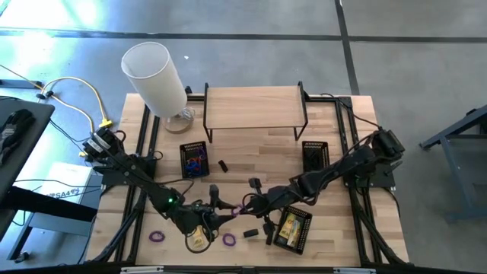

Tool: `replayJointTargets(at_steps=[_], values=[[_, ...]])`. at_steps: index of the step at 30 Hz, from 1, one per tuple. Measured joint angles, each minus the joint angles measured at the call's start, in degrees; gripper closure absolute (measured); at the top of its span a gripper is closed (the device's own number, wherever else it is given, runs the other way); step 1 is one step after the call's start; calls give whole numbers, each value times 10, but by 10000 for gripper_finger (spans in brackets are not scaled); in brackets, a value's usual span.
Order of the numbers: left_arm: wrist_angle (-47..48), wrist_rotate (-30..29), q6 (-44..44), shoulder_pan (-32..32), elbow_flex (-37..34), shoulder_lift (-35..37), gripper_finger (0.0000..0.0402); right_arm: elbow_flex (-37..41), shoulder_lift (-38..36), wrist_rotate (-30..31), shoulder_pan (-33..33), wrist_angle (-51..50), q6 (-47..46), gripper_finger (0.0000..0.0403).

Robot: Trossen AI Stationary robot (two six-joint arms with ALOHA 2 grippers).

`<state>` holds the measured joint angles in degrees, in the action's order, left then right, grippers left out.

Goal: Pick & Place Office Desk Supplies
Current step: Put the top purple spiral keychain into the top left bin

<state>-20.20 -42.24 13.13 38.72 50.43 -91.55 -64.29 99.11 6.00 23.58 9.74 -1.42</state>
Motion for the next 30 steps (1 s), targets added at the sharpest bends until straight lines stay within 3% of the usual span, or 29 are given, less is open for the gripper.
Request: replayJointTargets(at_steps=[9, 16, 21, 24, 30], values=[[-1, 4, 0, -8, 0, -2, 266, 0, 0, -2, 4, 12, 2, 400], [-2, -2, 1, -8, 0, -12, 316, 0, 0, -2, 4, 11, 2, 400], [-13, -61, 24, 1, 0, -12, 358, 0, 0, -2, 4, 7, -1, 400], [-13, -61, 34, 5, 0, -12, 379, 0, 0, -1, 4, 0, -1, 400], [-15, -61, 31, 10, 0, -12, 392, 0, 0, 0, -6, -4, -33, 393]])
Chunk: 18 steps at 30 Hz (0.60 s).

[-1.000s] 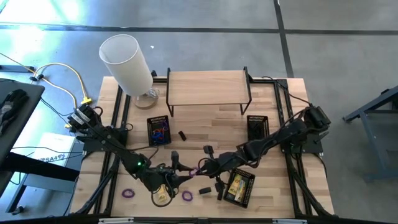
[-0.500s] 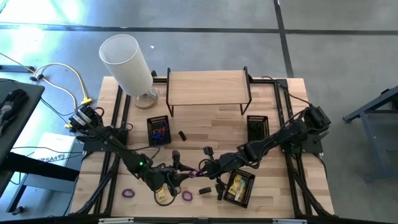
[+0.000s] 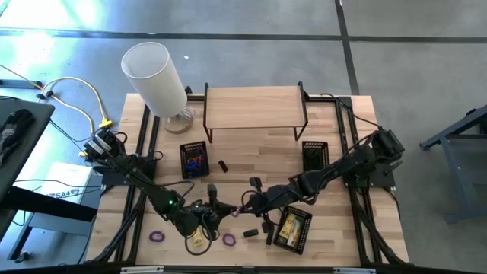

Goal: Pick & Place Office Desk Supplies
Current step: Put the top purple spiral keychain into the top left bin

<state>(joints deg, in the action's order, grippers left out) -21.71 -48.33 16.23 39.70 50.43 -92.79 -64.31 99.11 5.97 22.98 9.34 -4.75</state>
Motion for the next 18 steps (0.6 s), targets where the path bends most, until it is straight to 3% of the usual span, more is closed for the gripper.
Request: replayJointTargets(at_steps=[5, 11, 14, 18], values=[[0, 6, -7, 2, 0, 0, 394, 0, 0, 0, -3, -1, -16, 347], [2, 6, -11, 6, 0, 0, 394, 0, 0, 14, 14, 1, -7, 247], [2, 2, -16, 7, 0, 0, 394, 0, 0, 54, 29, 4, 34, 205], [17, 5, -48, 9, 0, 5, 394, 0, 0, 161, 60, 6, 77, 177]])
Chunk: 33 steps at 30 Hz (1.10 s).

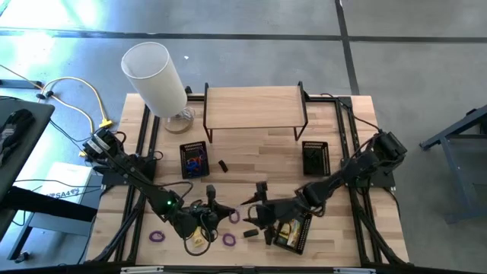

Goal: Pick & Place Office Desk Supplies
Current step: Put the top purple spiral keychain into the top left bin

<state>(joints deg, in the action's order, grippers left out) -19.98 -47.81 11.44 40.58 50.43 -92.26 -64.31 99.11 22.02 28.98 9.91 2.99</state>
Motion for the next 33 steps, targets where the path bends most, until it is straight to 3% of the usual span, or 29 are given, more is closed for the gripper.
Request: replayJointTargets(at_steps=[6, 10, 17, 22, 27, 33], values=[[117, 77, -71, -3, 0, 48, 395, 0, 0, 152, 37, 2, 22, 172], [219, 78, -139, -1, 0, 104, 395, 0, 0, 186, 53, 2, -1, 172], [460, 124, -352, -22, 0, 231, 395, 0, 0, 179, 57, 2, -109, 172], [614, 193, -458, -95, 0, 295, 395, 0, 4, 105, 58, 24, -154, 172], [719, 227, -471, -190, 0, 307, 387, 0, 32, 63, 60, 100, -170, 172], [776, 219, -421, -300, 0, 306, 368, 0, 79, 65, 71, 217, -190, 172]])
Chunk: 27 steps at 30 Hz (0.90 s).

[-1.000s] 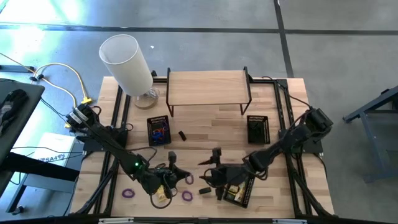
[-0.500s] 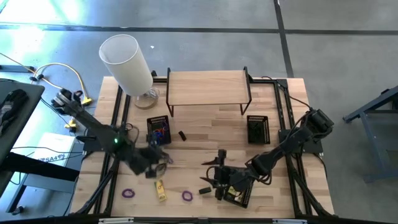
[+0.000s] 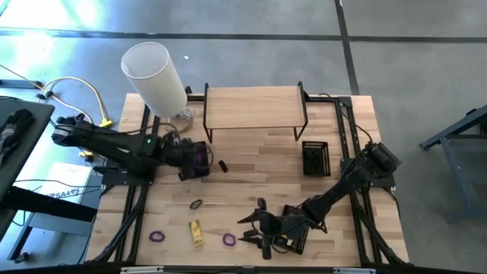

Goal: Pick & Place Office Desk Supplies
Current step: Put the top purple spiral keychain into the top left bin

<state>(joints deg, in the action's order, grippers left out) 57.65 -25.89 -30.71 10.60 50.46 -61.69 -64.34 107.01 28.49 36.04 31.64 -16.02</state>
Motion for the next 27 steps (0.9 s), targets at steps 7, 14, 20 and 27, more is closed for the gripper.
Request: replayJointTargets(at_steps=[7, 14, 20, 27], values=[[6, 7, 7, -65, 0, -2, 359, 0, 22, 1, 8, 98, 24, 172], [10, 9, 7, -74, 0, -2, 358, 0, 22, 1, 8, 112, 12, 172], [24, 49, 29, -77, 0, -3, 357, 0, 22, 1, 6, 111, 12, 172], [25, 126, 36, -121, 0, -12, 336, 0, 22, 1, 3, 104, 12, 172]])
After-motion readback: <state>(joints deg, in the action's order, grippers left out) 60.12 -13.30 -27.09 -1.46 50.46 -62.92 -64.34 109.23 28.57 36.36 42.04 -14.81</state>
